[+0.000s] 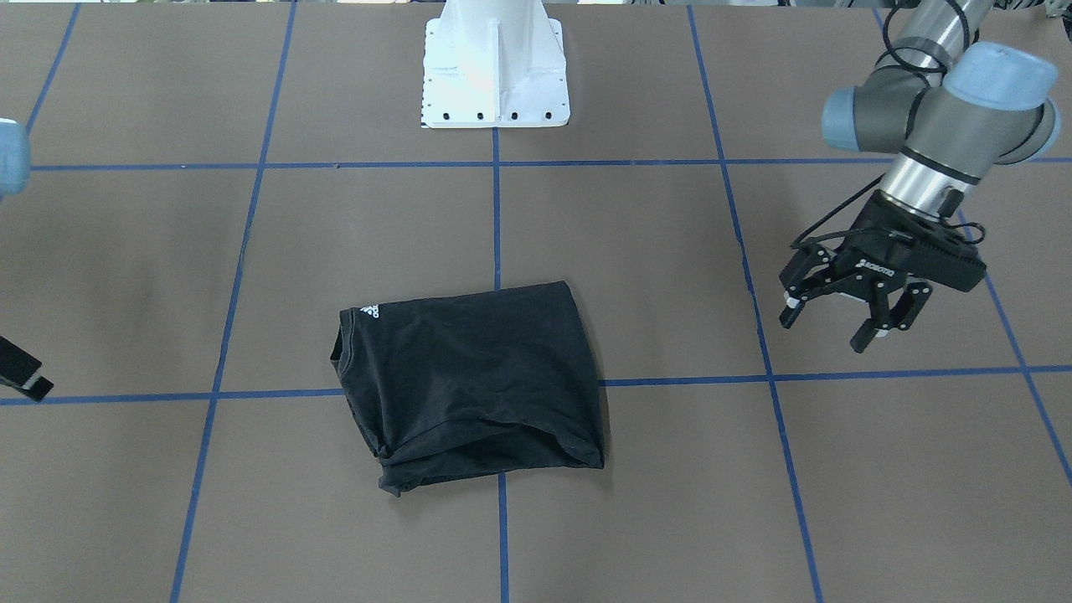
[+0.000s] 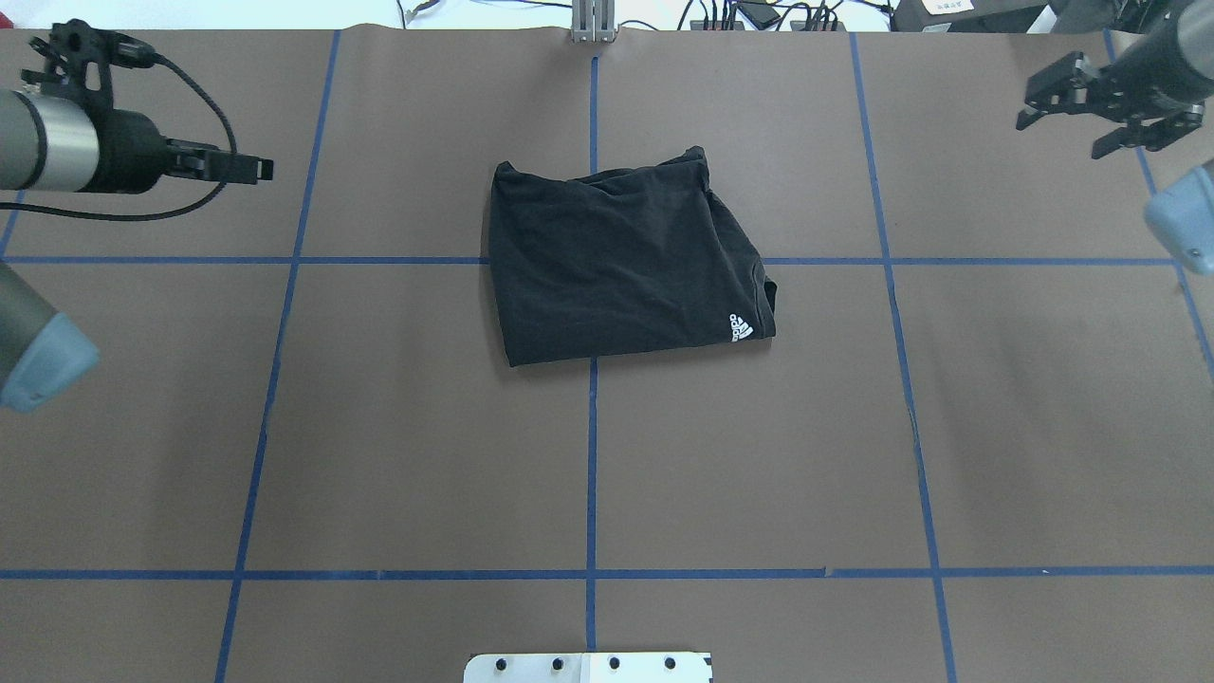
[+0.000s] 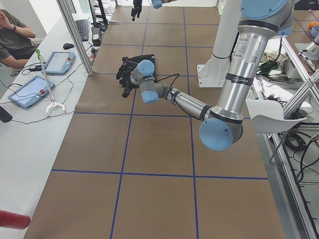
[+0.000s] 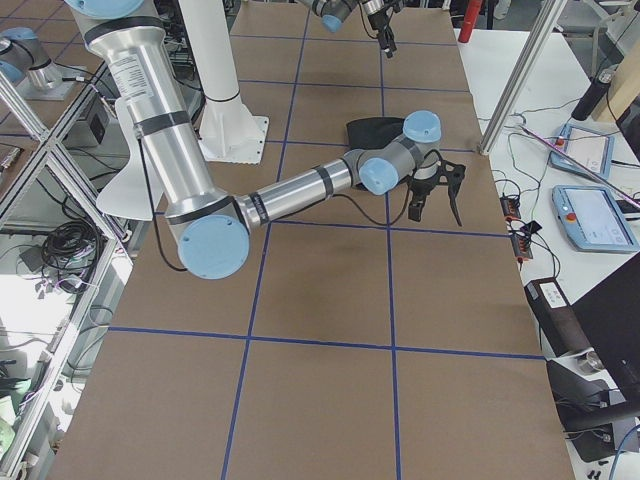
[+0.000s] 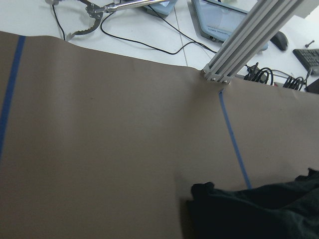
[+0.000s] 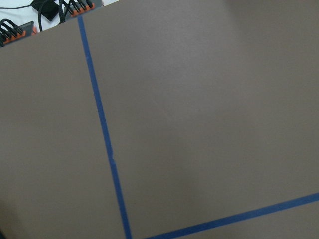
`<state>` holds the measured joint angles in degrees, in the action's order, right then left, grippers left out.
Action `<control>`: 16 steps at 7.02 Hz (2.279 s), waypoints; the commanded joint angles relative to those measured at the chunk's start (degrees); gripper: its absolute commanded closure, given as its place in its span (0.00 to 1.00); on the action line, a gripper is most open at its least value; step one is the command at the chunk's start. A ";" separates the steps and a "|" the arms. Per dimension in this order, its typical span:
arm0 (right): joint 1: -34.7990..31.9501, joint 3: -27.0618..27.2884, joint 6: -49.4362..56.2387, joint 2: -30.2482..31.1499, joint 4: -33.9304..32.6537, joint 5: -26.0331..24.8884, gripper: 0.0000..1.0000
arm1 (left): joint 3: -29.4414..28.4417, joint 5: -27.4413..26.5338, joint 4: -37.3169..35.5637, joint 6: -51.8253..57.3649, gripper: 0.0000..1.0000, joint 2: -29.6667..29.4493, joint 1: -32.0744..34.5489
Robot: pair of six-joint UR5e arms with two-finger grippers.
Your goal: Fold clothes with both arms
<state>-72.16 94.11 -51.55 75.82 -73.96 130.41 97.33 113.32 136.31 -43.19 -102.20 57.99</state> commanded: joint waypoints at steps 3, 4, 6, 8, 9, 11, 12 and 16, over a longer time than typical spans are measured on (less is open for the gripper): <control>-11.13 3.28 25.14 14.26 -0.31 4.15 0.00 | -0.12 10.50 -12.54 34.58 0.00 7.43 17.47; -13.16 3.19 28.84 14.53 -1.87 4.15 0.00 | -0.21 15.74 -12.82 35.44 0.00 11.20 18.81; -16.94 3.28 44.17 14.28 -10.63 3.80 0.00 | -0.82 26.03 -19.55 35.45 0.00 12.73 20.40; -17.48 3.36 47.24 14.01 -14.02 3.45 0.00 | -1.00 25.99 -19.16 35.80 0.00 13.70 21.46; -17.48 3.19 47.42 14.27 -14.11 3.53 0.00 | -1.17 25.55 -18.81 40.07 0.00 14.57 21.55; -17.22 1.97 50.03 14.27 -14.37 3.54 0.00 | -3.54 23.80 -18.89 48.36 0.00 15.19 24.78; -17.65 1.78 53.02 13.75 -16.63 3.53 0.00 | -3.90 21.35 -19.24 48.37 0.00 15.11 24.80; -17.40 2.13 54.28 11.64 -22.63 3.97 0.00 | -3.90 21.86 -19.42 47.93 0.00 14.84 24.80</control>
<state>-89.59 96.25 2.82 87.70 -95.68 134.33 93.32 135.20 116.92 4.85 -87.12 82.84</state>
